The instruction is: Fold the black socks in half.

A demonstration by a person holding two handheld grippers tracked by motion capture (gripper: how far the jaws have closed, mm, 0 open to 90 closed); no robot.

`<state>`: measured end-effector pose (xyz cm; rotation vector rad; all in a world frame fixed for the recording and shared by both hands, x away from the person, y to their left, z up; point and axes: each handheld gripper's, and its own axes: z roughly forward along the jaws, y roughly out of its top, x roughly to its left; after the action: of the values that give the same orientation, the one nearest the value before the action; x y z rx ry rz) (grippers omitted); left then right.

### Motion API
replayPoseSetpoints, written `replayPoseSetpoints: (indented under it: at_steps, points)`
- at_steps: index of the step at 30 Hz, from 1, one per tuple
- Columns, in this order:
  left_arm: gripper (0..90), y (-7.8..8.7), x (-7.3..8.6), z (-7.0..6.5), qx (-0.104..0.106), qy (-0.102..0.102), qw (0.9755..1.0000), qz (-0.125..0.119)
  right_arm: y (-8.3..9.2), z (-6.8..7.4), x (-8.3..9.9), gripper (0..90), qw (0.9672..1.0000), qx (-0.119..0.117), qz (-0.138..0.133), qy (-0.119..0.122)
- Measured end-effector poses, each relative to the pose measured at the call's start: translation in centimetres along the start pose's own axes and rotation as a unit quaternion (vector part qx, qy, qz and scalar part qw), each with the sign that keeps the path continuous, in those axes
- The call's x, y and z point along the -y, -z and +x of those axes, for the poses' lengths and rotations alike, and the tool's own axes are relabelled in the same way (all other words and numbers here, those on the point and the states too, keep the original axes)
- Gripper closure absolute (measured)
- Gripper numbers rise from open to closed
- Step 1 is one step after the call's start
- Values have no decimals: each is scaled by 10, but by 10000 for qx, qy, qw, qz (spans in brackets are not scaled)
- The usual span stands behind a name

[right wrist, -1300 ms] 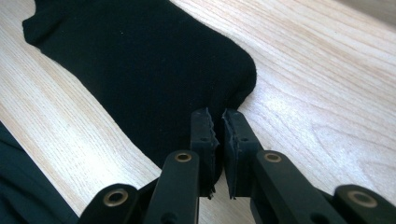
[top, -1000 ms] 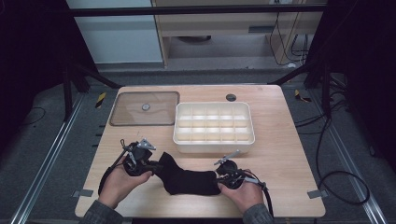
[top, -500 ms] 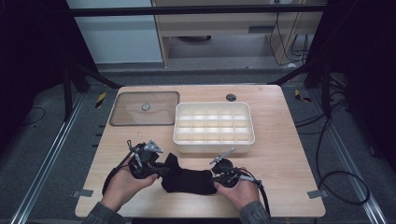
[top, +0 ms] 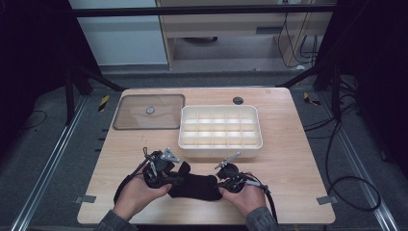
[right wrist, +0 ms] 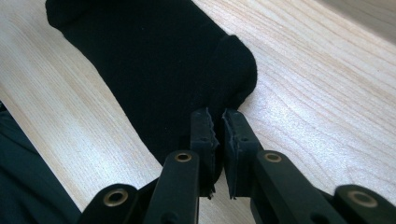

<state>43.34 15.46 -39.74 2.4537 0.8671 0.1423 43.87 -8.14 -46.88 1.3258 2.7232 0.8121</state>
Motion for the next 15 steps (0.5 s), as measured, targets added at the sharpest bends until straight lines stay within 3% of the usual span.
replayPoseSetpoints:
  at_steps: [15]
  points:
    - [740, -8, -7, -14, 84, -166, 9998, 44, -1, 3, -3, 835, 9999, -98, 6, 32]
